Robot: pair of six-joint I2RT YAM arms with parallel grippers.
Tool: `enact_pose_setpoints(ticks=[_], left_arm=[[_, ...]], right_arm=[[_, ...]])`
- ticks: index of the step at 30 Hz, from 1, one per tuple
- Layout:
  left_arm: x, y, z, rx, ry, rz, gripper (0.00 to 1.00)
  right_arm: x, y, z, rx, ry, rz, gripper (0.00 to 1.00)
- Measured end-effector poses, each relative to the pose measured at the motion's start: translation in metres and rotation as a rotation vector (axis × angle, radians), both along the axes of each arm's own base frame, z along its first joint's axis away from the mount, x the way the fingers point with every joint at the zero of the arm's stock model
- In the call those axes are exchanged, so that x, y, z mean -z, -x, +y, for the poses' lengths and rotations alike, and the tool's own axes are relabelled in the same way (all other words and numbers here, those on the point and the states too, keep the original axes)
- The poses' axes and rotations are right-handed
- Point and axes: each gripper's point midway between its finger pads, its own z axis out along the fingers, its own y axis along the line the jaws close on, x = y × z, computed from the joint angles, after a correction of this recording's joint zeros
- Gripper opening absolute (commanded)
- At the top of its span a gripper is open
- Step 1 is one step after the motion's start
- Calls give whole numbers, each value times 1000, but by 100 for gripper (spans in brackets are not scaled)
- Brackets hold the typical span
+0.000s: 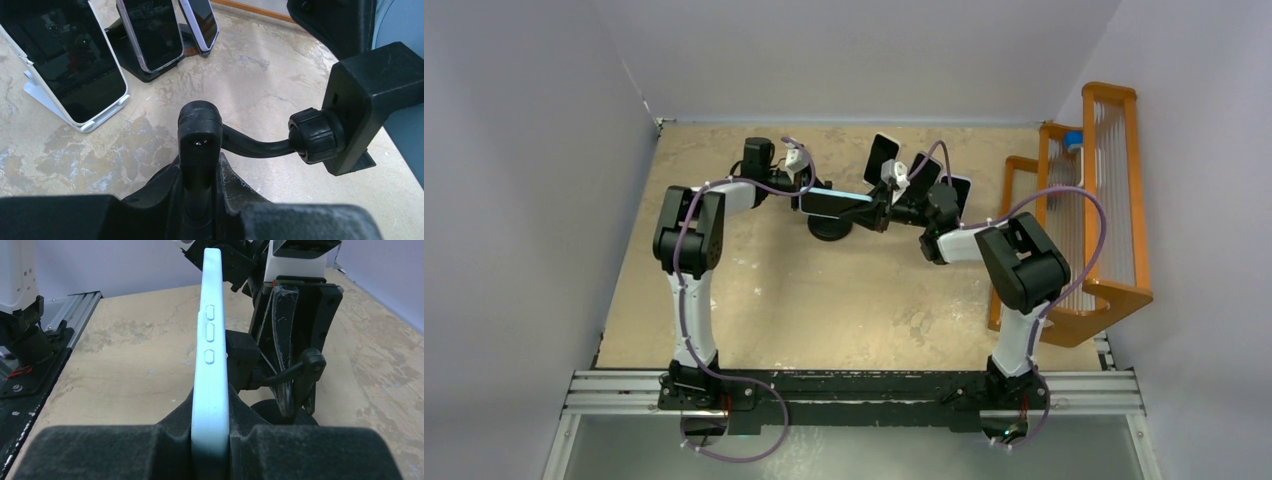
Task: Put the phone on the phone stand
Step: Move the phone stand to the center of the board.
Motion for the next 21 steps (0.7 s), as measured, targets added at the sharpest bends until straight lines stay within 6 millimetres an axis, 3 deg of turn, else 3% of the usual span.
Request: enact_pose_setpoints(ticks=[6,10,21], left_arm=[[0,-1,0,5,2,8,0],[-1,-1,-1,15,5,17,0],[1,4,0,30,9,25,0]], right_arm=[[11,-1,2,-2,-10,-9,0],[30,4,0,29,4,25,0],[43,14,8,80,-6,27,0]])
